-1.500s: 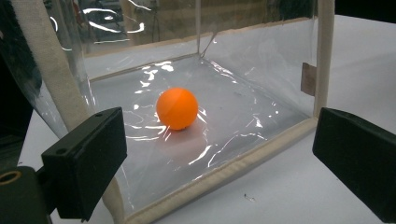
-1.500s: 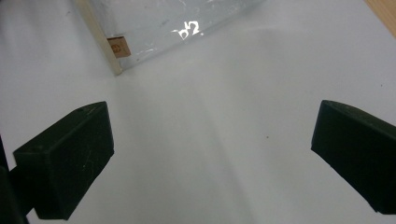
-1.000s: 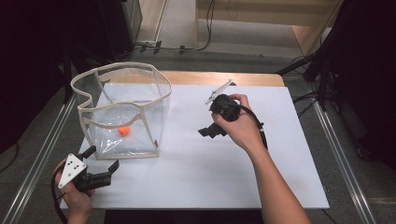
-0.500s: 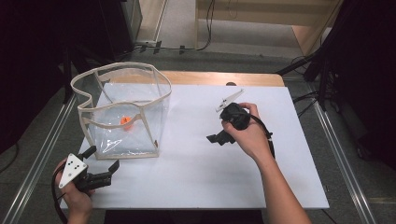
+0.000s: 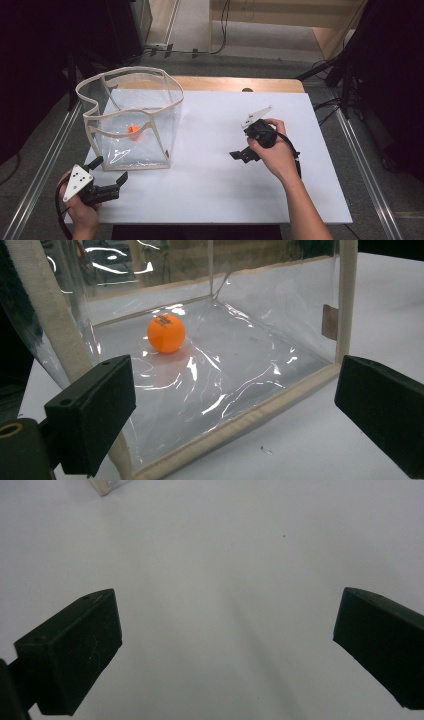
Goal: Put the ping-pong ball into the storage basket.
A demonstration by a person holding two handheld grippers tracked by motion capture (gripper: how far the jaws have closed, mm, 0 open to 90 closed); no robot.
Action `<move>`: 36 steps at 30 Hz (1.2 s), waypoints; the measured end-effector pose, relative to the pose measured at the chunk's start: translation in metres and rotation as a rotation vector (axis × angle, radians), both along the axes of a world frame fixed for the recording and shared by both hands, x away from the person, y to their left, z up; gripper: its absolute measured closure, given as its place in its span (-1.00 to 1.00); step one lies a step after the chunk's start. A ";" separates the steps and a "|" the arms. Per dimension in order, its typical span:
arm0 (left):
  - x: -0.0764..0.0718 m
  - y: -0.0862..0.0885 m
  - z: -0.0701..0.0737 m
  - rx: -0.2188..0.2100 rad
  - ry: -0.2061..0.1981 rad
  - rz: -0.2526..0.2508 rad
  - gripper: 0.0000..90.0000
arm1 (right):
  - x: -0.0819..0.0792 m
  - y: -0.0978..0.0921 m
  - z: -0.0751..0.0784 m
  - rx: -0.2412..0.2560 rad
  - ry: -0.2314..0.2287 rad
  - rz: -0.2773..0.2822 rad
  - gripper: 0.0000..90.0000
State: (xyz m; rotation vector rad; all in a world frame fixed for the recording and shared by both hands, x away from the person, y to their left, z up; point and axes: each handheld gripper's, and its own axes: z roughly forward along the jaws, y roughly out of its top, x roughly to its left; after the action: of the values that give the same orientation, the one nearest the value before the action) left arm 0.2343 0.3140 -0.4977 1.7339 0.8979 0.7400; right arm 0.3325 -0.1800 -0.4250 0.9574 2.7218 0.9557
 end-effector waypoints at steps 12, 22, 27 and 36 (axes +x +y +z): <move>0.000 0.000 0.000 0.002 -0.002 0.004 -0.92 | -0.010 -0.028 -0.016 0.006 -0.013 -0.049 -1.00; 0.000 0.000 0.000 0.002 0.000 0.004 -0.92 | -0.023 -0.047 -0.023 0.026 -0.045 -0.071 -1.00; 0.000 -0.001 0.000 0.005 0.001 0.004 -0.92 | -0.029 -0.057 -0.027 0.038 -0.053 -0.091 -1.00; 0.000 -0.001 0.000 0.009 0.000 0.004 -0.92 | -0.040 -0.071 -0.033 0.063 -0.091 -0.103 -1.00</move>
State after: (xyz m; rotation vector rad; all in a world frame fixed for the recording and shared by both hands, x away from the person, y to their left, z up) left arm 0.2341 0.3130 -0.4980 1.7406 0.8996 0.7478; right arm 0.2923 -0.2514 -0.4582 1.0276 2.5556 1.0445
